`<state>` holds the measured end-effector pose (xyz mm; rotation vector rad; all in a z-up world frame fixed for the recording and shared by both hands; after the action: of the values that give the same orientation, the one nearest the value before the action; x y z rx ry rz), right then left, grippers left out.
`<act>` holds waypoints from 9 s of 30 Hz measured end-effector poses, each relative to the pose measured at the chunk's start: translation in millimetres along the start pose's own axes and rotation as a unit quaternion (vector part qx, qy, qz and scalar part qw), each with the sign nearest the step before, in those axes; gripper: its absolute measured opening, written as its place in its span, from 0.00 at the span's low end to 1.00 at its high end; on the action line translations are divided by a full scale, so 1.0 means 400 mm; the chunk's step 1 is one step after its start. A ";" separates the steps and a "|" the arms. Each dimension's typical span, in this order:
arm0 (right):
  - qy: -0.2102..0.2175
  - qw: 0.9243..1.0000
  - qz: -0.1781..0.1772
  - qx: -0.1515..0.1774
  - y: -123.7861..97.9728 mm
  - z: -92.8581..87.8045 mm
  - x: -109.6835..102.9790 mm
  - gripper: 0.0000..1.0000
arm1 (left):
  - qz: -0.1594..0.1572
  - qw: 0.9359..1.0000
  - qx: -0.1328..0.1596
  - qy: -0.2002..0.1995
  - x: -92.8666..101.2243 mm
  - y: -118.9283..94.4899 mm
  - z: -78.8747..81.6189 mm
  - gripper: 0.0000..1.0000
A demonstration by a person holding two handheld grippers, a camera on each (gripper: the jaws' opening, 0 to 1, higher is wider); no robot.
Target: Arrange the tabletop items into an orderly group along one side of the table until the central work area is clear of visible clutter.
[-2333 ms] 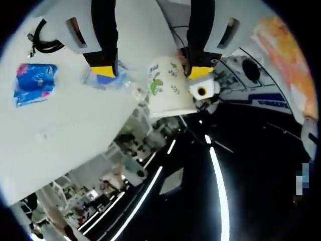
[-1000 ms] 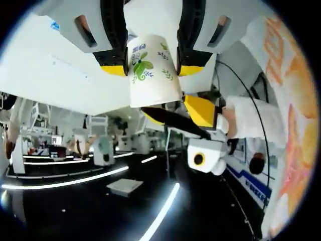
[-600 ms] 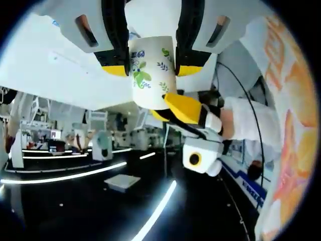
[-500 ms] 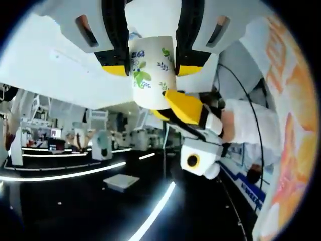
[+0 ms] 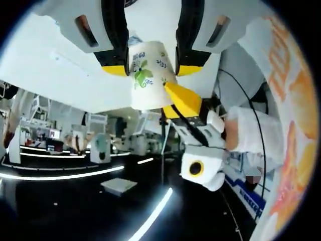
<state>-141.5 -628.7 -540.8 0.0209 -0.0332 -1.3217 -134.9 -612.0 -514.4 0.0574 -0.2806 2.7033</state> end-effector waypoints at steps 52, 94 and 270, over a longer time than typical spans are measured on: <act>0.109 0.988 -0.090 -0.063 -0.109 -0.115 0.074 0.30 | 0.237 0.933 -0.267 0.045 -0.468 -0.337 -0.449 0.00; 0.127 0.984 -0.080 -0.098 -0.098 -0.165 0.049 0.28 | 0.225 0.937 -0.266 0.019 -0.446 -0.325 -0.512 0.03; 0.311 0.869 -0.318 -0.217 0.037 -0.529 0.377 0.00 | 0.340 0.874 -0.250 -0.242 -0.633 0.032 -0.541 0.02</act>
<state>-82.5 -772.1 -750.1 0.0806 0.8922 -1.8990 90.9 -681.7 -749.5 0.5874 -1.3726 3.1380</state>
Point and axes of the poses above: the point that each gripper's makers call its tool centre point, and the gripper's own axes: y roughly forward along the fingers, x roughly to its right, z roughly out of its top, the point moved 1 cm from there along -y, roughly backward along the fingers, and after that the axes turned 13 degrees about x, right-handed, at the moved point
